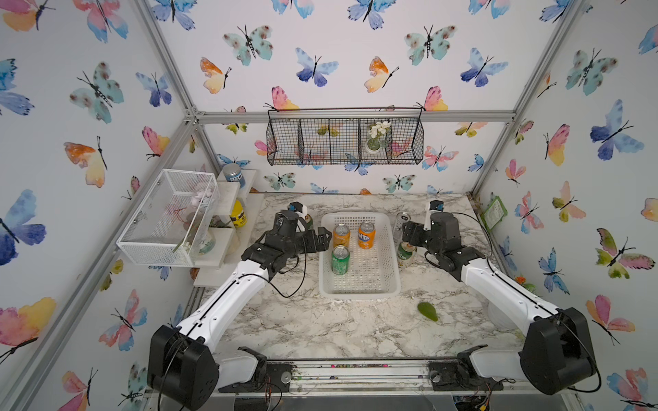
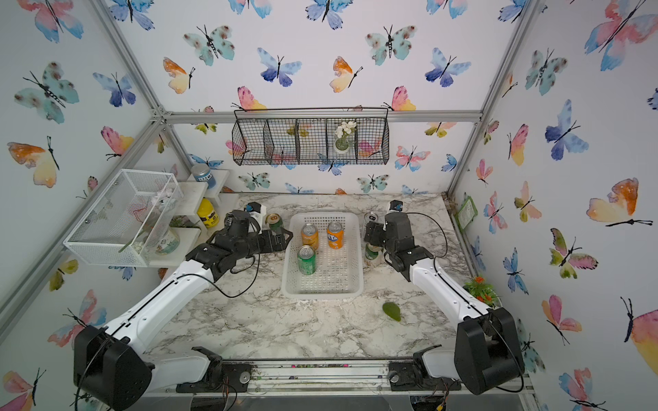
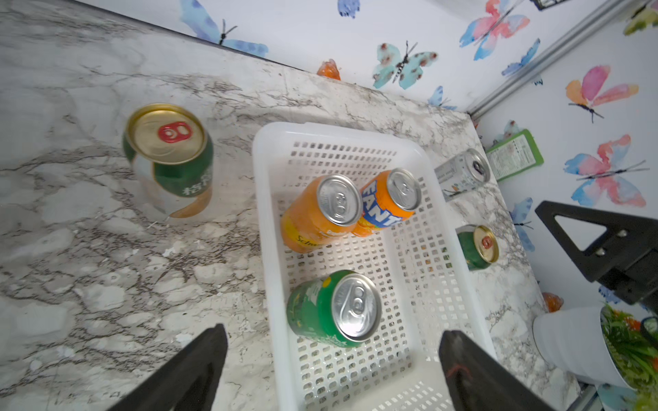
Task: Take out the drinks from the basket
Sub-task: Pick up the drink from the basket.
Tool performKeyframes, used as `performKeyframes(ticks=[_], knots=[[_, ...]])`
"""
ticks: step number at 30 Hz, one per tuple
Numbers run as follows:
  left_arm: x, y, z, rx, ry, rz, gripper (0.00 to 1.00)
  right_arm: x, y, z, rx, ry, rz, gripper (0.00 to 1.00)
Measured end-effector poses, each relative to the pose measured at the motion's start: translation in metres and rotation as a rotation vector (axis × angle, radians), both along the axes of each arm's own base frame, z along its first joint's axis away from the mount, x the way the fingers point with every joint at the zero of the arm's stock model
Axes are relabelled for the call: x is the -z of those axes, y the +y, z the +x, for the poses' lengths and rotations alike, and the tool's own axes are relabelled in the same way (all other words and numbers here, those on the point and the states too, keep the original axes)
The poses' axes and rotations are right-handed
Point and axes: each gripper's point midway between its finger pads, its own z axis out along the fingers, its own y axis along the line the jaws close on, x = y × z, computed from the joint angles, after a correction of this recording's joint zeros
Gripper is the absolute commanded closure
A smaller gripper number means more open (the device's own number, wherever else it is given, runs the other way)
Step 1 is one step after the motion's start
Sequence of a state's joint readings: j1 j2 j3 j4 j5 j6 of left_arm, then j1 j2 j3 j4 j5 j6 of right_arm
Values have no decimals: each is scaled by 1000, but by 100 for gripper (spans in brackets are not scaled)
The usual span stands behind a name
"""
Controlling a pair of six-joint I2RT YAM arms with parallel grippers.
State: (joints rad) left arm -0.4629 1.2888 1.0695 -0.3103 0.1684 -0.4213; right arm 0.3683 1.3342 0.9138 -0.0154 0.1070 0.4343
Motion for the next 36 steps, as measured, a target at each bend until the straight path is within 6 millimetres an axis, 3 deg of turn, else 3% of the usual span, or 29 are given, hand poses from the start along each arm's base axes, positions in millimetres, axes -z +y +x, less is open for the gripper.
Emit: performKeyframes(ticks=[7, 12, 17, 26, 36], knots=[[29, -42, -4, 75, 59, 119, 1, 6, -1, -3, 0, 8, -3, 17], [54, -56, 0, 80, 82, 230, 0, 6, -1, -3, -1, 5, -2, 17], [75, -59, 2, 74, 97, 328, 2, 6, -1, -2, -1, 0, 0, 17], [95, -60, 13, 49, 116, 420, 6, 7, -1, -2, -1, -1, 0, 17], [123, -57, 11, 52, 173, 475, 18, 8, -1, -3, -1, 0, 0, 17]])
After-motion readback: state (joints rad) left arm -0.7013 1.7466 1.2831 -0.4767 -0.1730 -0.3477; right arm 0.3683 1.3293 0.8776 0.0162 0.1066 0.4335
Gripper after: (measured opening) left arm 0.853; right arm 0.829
